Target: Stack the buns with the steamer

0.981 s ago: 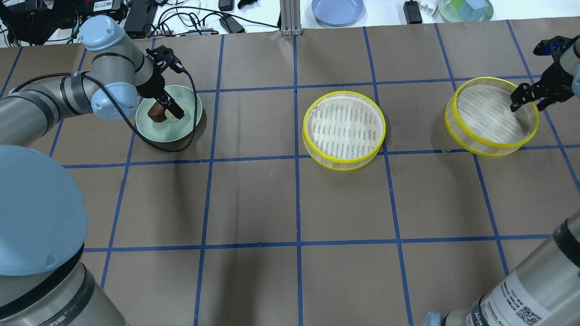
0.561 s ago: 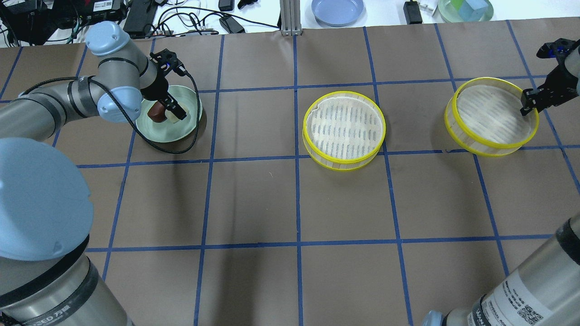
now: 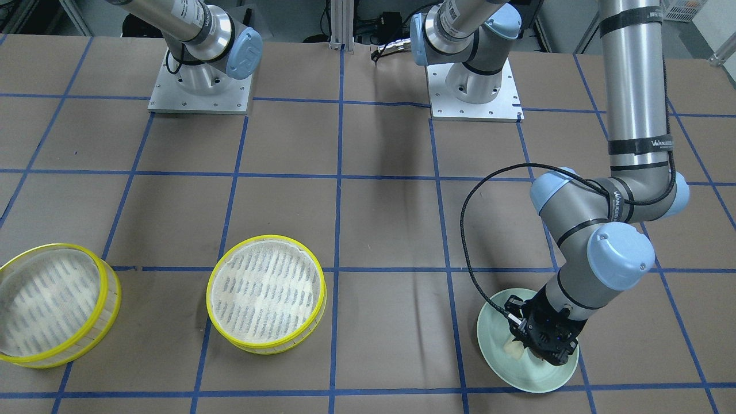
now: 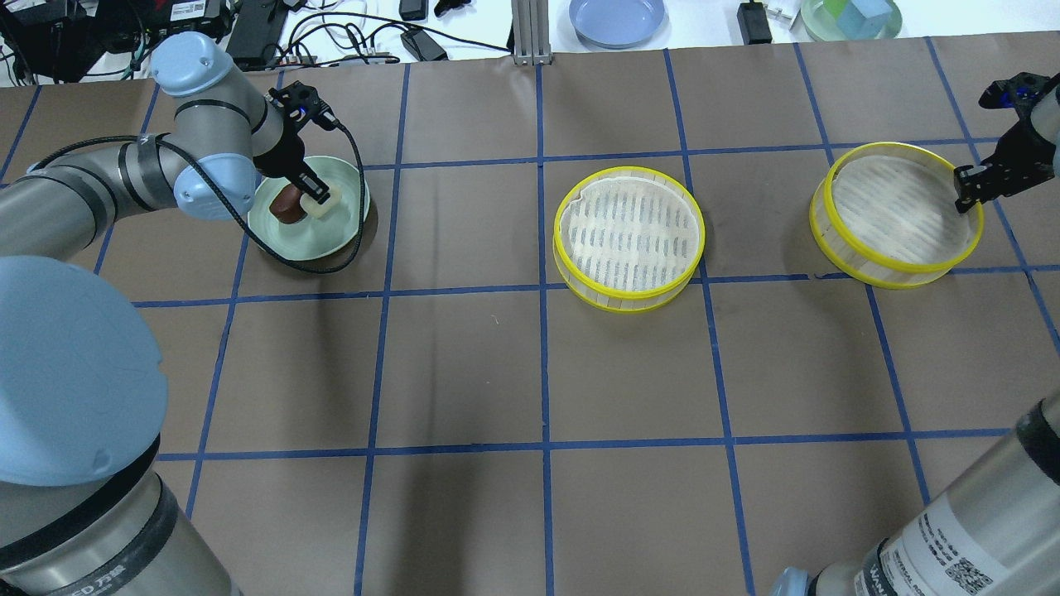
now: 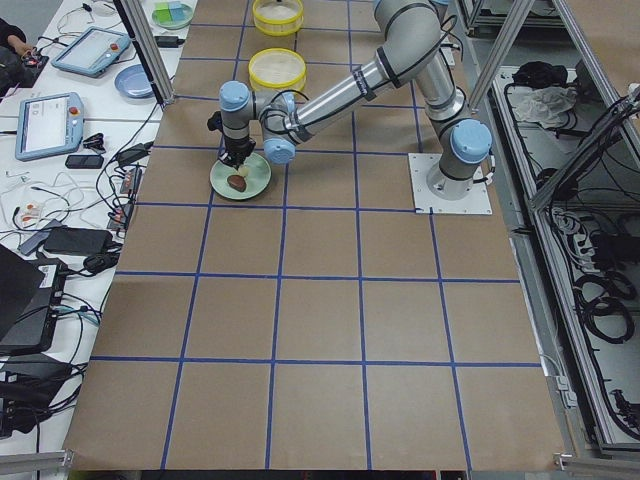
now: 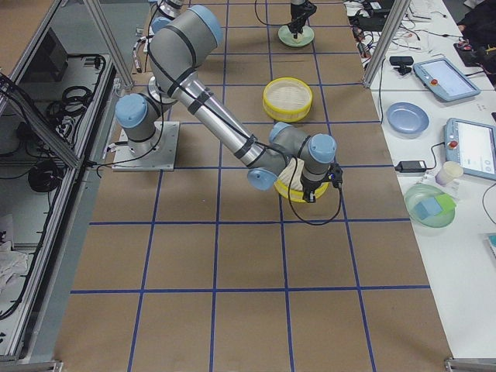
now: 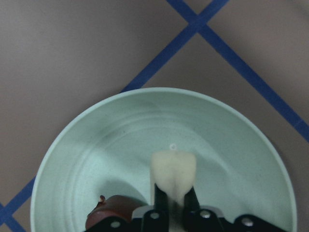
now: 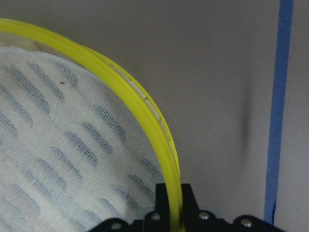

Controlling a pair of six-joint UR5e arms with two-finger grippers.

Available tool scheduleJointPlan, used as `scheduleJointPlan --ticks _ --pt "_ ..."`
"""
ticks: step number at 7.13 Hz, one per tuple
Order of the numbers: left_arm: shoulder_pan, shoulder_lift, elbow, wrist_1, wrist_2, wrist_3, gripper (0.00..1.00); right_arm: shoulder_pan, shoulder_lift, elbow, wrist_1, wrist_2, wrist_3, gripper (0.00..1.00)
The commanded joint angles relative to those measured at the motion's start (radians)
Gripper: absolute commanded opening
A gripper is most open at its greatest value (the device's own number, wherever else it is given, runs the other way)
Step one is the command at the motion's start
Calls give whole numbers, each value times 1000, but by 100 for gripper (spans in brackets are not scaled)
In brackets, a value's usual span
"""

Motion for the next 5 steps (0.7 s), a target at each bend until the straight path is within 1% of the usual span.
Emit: scheduleJointPlan --ticks 1,2,4,5 --pt "-88 50 50 12 -16 -307 0 1 -35 -2 3 -5 2 0" --pt "-151 67 60 18 -18 -543 0 8 -76 0 13 -16 6 0" --pt "-260 70 66 32 -29 -908 0 17 -111 0 24 -22 26 0" --pt "-338 70 69 46 -30 -1071 0 38 -121 0 29 -29 35 0"
